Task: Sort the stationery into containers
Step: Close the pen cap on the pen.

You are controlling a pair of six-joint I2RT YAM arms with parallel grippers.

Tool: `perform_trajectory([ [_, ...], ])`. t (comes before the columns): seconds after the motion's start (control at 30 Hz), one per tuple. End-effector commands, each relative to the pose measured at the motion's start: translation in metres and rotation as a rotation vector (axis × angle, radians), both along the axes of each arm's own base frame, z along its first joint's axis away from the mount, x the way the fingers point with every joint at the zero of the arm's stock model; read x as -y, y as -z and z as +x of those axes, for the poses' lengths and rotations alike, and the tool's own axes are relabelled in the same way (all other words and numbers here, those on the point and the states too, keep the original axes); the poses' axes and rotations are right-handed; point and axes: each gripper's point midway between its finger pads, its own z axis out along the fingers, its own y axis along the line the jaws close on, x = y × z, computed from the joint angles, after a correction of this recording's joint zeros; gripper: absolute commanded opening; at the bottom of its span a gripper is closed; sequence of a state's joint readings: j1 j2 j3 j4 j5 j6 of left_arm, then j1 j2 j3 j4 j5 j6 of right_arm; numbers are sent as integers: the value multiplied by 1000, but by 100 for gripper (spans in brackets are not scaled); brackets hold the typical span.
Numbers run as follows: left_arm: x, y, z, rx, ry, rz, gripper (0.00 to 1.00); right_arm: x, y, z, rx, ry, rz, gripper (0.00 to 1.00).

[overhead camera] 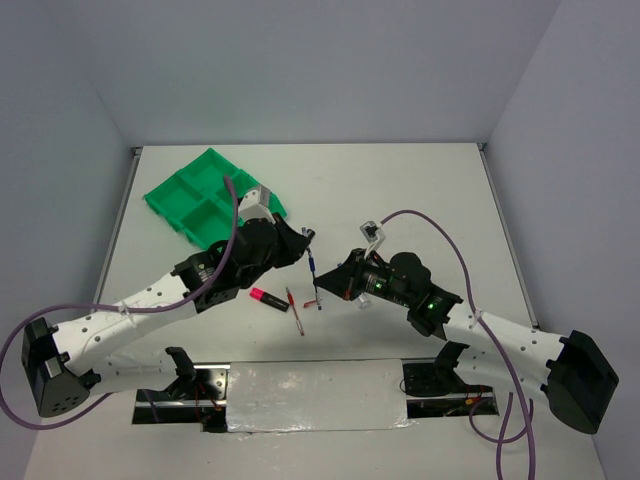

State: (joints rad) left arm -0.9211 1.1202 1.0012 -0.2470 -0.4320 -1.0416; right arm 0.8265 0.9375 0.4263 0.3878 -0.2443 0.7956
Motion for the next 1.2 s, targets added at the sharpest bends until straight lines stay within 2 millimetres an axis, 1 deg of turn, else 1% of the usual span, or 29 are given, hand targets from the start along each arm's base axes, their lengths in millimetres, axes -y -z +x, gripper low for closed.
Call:
perform_trajectory([
  [0.0,3,-9,1,46,17,-16,0,-1,-27,3,51,4,47,0],
  [0.17,4,-7,1,44,22,-12,0,-2,-31,4,62,1,50,0],
  [0.37,5,-8,0,48,31,-16,0,-4,-29,4,50,-5,52,0],
  [0.73,3,-3,0,44,23,-8,0,-6,-31,3,52,-18,59,0],
  [0.87,5,-1,-1,39,32,-12,0,-6,-29,6,52,-7,44,0],
  [0.93,5,2,-1,36,33,-9,0,-6,-30,6,54,-8,50,0],
  [1.17,4,-1,-1,42,30,-10,0,-9,-29,7,45,-13,56,0],
])
